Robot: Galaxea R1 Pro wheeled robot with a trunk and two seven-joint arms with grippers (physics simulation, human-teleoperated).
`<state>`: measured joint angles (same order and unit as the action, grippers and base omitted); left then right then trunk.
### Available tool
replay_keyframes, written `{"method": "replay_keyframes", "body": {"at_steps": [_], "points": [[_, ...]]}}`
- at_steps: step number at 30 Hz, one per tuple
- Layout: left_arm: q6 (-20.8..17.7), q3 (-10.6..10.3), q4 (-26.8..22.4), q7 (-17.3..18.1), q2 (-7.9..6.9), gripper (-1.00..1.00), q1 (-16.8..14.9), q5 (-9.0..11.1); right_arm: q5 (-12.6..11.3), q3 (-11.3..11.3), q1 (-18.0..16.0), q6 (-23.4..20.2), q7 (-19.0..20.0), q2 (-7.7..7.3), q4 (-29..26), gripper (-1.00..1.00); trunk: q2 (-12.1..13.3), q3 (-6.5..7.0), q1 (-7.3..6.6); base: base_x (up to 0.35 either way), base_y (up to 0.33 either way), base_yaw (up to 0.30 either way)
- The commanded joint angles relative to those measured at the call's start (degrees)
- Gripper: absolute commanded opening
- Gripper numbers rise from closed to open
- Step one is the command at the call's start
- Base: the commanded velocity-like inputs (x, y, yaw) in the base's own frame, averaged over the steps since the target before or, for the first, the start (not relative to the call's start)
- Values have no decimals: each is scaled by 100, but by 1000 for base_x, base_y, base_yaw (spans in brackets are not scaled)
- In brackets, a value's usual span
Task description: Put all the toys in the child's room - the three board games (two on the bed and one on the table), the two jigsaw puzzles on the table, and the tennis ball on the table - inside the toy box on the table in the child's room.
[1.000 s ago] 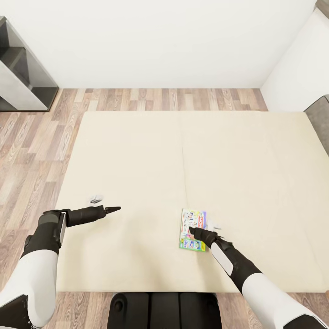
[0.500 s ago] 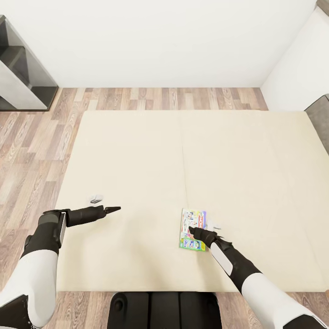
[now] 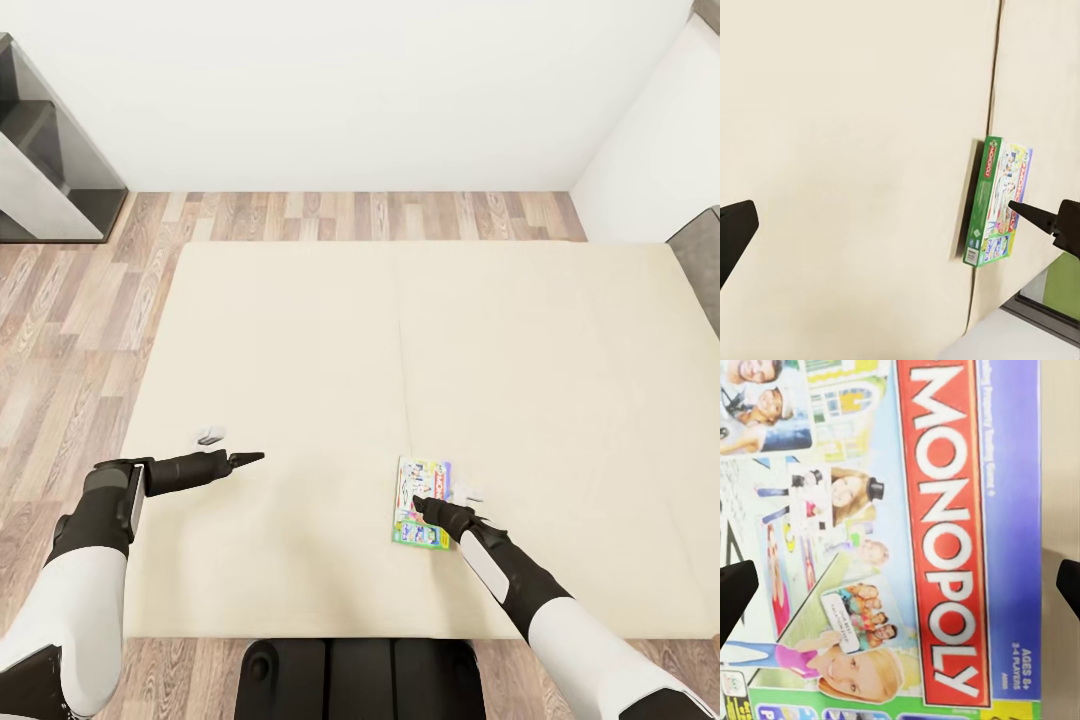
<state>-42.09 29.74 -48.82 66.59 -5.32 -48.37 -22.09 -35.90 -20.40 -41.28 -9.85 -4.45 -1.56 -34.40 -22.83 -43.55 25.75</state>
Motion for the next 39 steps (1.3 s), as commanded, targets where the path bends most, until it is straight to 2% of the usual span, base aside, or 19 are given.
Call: {"method": "replay_keyframes", "body": {"at_steps": [1, 39], "points": [[-42, 23, -5, 56, 5, 100, -6, -58, -48, -43, -3, -17, -47, -10, -14, 100, -9, -7, 3, 0, 0, 0], [-37, 23, -5, 56, 5, 100, -6, -58, -40, -44, -3, -8, -47, -2, -14, 100, -9, -7, 3, 0, 11, 0]]}}
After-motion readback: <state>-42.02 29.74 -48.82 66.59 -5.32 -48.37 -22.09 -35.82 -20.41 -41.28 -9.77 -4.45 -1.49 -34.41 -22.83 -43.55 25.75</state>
